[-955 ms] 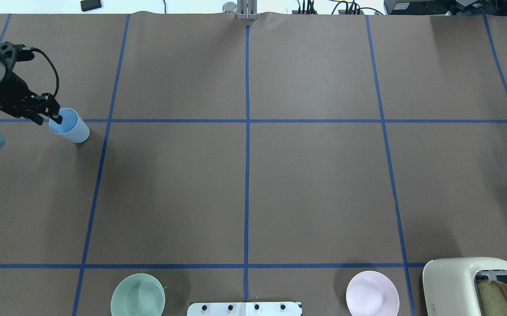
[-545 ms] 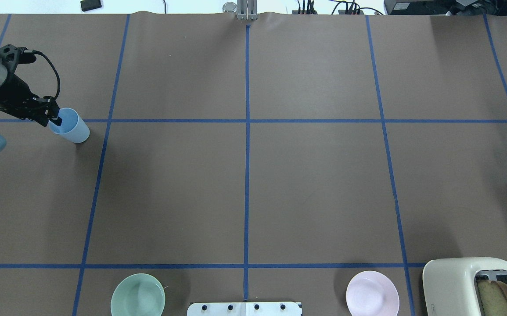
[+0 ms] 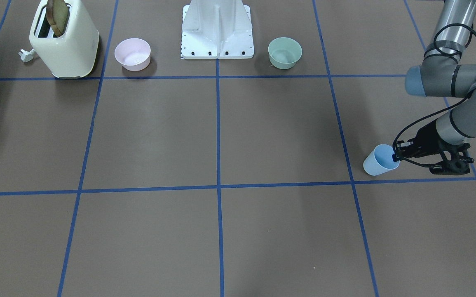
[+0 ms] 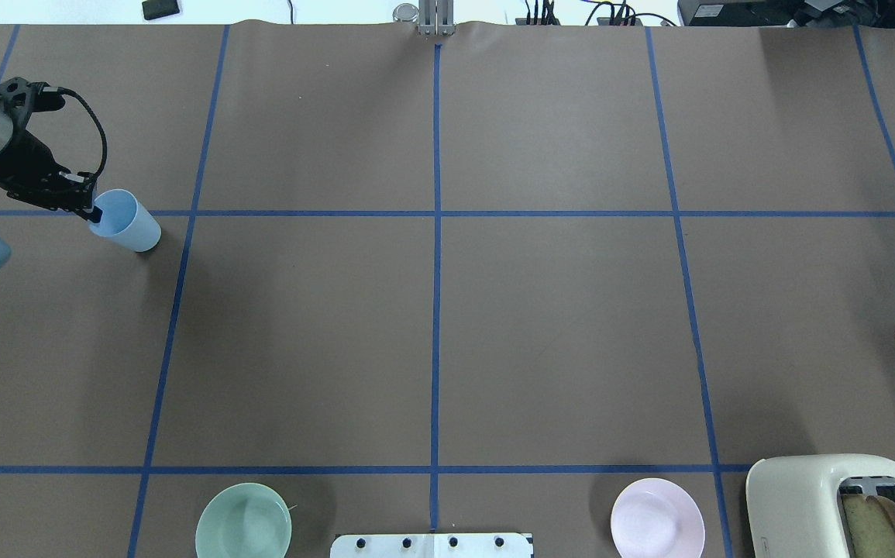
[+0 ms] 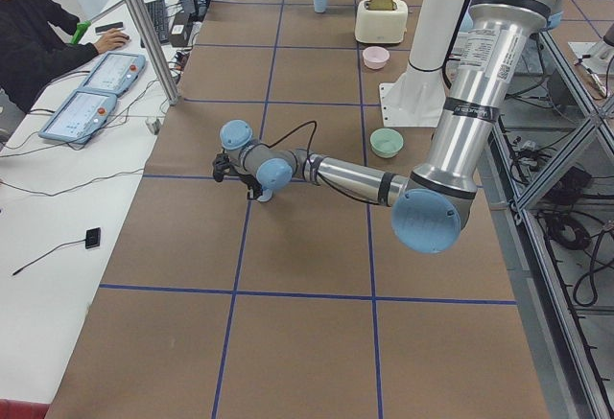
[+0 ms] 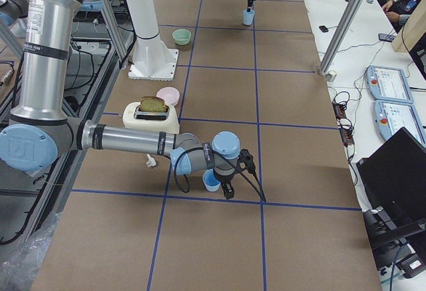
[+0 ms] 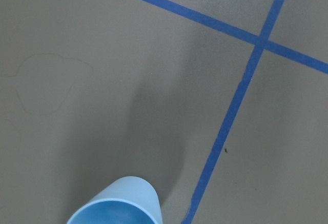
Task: Stack blue cups with both arms
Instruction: 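Close the left gripper on the light-blue cup's rim, then carry the light-blue cup with the left gripper to the table center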
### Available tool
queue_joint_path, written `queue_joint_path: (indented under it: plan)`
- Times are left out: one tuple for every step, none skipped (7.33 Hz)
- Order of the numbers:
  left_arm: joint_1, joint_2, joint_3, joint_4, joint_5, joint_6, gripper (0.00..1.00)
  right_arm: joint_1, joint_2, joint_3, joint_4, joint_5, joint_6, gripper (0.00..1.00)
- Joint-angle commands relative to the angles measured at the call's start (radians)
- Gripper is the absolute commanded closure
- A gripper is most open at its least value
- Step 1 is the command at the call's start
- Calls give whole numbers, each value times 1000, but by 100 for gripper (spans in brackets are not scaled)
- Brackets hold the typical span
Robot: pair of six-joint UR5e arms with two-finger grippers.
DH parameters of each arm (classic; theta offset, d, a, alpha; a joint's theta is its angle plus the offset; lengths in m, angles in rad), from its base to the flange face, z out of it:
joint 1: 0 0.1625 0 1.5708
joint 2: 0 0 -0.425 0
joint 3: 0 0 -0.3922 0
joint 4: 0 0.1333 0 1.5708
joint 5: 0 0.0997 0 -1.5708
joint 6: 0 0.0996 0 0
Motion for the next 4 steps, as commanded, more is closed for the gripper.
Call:
queue_joint_path:
  plan:
    - [0,-10,-105,108,-16,-52,100,0,0,0,0,3,-2,9]
    - [-2,-63,-162,247,-16,-65,100,-5,-1,0,12,2,-8,10]
    - [-2,-119,-193,347,-13,-78,100,-9,-6,0,24,2,-2,11]
    - [0,-163,-201,366,-10,-176,100,-17,-11,-3,26,0,-8,15]
